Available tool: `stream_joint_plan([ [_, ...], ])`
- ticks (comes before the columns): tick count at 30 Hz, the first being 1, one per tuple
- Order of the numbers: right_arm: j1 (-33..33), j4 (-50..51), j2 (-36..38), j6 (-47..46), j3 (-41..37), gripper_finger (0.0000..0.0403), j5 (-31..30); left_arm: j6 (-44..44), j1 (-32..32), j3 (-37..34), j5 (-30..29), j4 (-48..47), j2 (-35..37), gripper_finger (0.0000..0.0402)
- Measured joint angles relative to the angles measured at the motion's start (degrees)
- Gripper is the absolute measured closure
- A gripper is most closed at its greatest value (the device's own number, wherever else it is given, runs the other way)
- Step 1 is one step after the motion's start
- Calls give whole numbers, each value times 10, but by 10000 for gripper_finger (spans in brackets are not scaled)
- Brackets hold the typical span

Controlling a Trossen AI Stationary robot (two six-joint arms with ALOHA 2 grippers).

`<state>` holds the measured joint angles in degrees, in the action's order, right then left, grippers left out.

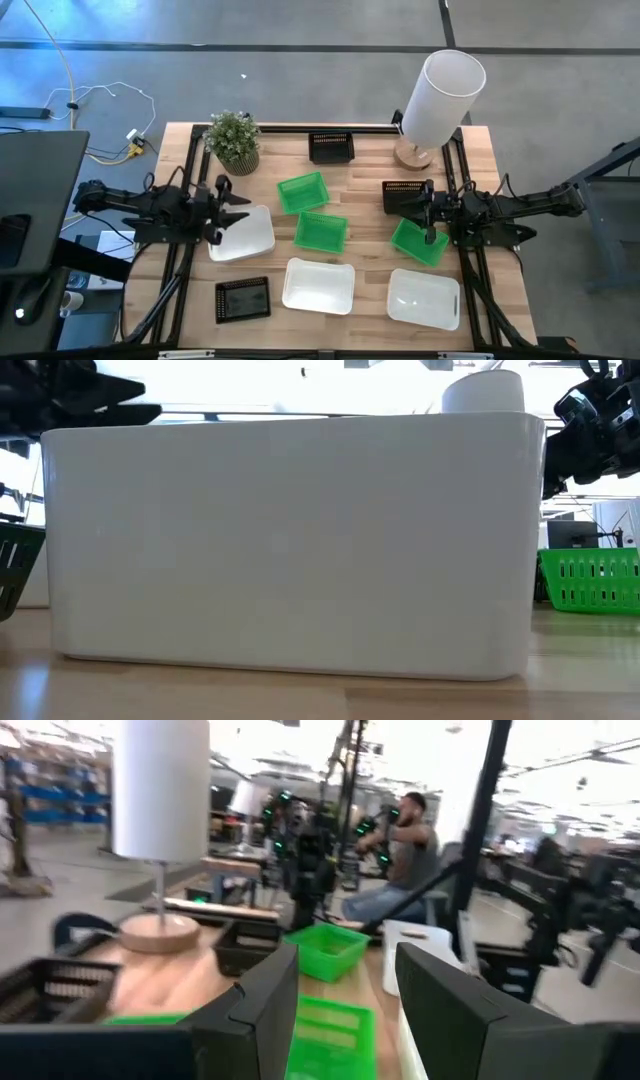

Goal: Stack baskets by color
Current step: Stack the top left green bin on the left green bin

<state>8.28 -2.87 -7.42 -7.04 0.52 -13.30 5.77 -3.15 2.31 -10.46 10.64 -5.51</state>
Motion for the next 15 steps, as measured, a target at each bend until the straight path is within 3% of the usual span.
stream_joint_plan([
  [8, 0, 0, 0, 0, 0, 284, 0, -110, 0, 68, -44, -18, -60, 245],
  [15, 0, 0, 0, 0, 0, 284, 0, -165, 0, 138, -127, -88, -156, 245],
])
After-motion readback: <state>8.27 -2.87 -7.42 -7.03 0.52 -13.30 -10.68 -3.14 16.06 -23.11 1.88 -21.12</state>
